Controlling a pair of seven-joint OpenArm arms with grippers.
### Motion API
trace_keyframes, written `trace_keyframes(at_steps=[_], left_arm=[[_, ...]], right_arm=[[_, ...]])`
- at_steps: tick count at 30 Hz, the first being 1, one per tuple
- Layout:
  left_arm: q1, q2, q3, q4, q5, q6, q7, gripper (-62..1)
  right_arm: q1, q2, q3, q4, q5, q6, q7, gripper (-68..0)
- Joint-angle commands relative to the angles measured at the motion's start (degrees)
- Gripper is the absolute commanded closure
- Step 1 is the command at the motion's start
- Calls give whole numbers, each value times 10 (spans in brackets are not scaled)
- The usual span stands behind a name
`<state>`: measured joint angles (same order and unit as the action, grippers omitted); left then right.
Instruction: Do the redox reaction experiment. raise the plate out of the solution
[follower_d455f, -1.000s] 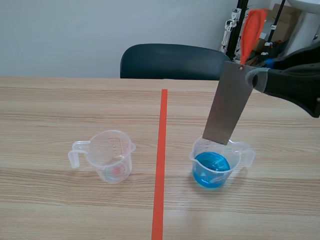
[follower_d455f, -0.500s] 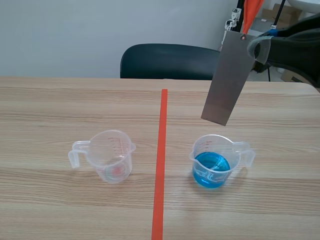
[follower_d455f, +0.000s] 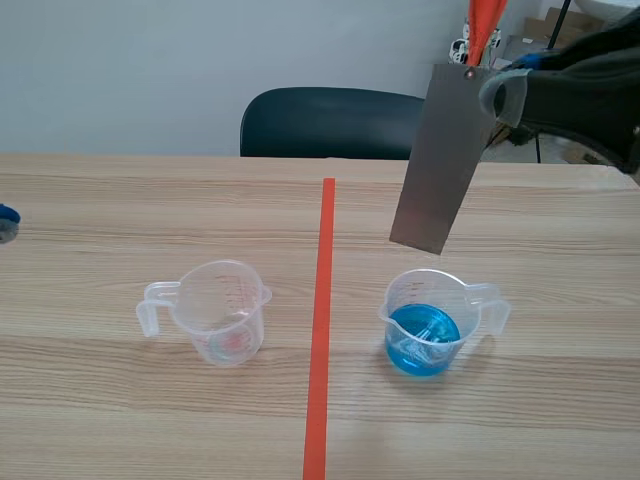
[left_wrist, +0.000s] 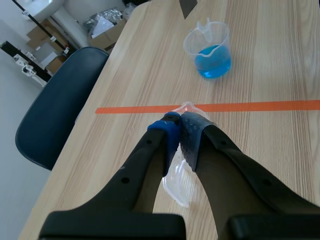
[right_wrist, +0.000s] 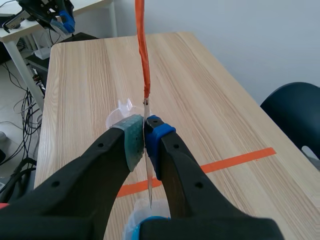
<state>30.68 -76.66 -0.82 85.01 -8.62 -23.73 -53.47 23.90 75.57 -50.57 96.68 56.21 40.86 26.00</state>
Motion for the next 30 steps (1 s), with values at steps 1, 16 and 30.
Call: trace_keyframes(at_steps=[1,16,30], left_arm=[[-32,8,25,-2,-7,2,0,-27],[-379,124,330,-5,27,-49,148,-28],[-570,250,473,-39,38,-87,254,-28]], right_arm=[[9,5,16,5,13,9,6,-6],[9,5,18,5,14,12,-39,-6],[9,4,18,5,34,12,-53,-6]])
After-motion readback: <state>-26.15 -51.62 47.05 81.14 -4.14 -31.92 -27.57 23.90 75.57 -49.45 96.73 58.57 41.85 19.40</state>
